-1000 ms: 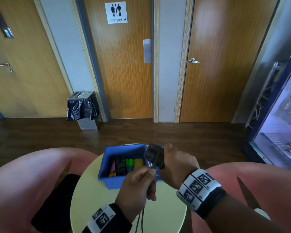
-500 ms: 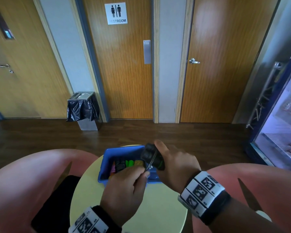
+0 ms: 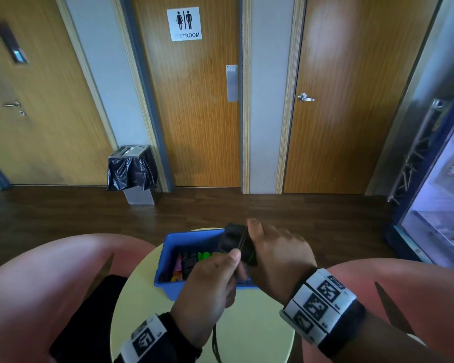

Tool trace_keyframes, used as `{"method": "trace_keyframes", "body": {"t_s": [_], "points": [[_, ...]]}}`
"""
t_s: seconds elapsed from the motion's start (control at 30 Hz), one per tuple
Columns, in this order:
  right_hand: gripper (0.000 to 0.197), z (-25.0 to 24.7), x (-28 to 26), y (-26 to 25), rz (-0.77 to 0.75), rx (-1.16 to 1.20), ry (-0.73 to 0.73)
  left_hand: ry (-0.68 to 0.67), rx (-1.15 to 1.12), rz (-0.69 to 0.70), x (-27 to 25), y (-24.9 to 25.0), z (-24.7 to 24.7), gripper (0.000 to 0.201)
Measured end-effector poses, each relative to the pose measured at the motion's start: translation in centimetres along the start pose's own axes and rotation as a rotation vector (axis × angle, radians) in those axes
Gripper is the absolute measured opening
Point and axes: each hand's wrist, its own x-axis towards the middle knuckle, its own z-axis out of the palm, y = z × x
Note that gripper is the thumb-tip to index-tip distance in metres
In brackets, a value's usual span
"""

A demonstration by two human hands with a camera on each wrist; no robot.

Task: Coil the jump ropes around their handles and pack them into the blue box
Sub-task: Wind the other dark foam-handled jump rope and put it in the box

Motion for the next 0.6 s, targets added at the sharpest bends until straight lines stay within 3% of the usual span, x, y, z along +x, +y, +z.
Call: {"method": "trace_keyframes", "body": {"t_s": [0.13,0.33,0.5,0.6], "points": [[0.036,-0.6,0.2,0.3,0.041,0.128,0.016,0.012,0.146,0.087,0.1,-0.4,0.2,0.041],[0.033,0.4,0.1,0.7,0.163,0.419,-0.126,-0.01,0.213,0.09,0.3,-0.8,-0.7,0.044],[0.028,1.9,-0.4,0.2,0.26,0.891,-0.288,0.052,0.286,0.135,0.4,-0.9,-1.8,0.042],[0.01,1.1,-1.3,-0.3,0.284,1.282,-0.395,0.062,0.295,0.195,0.1,-0.8,-2.4,0.047]]}}
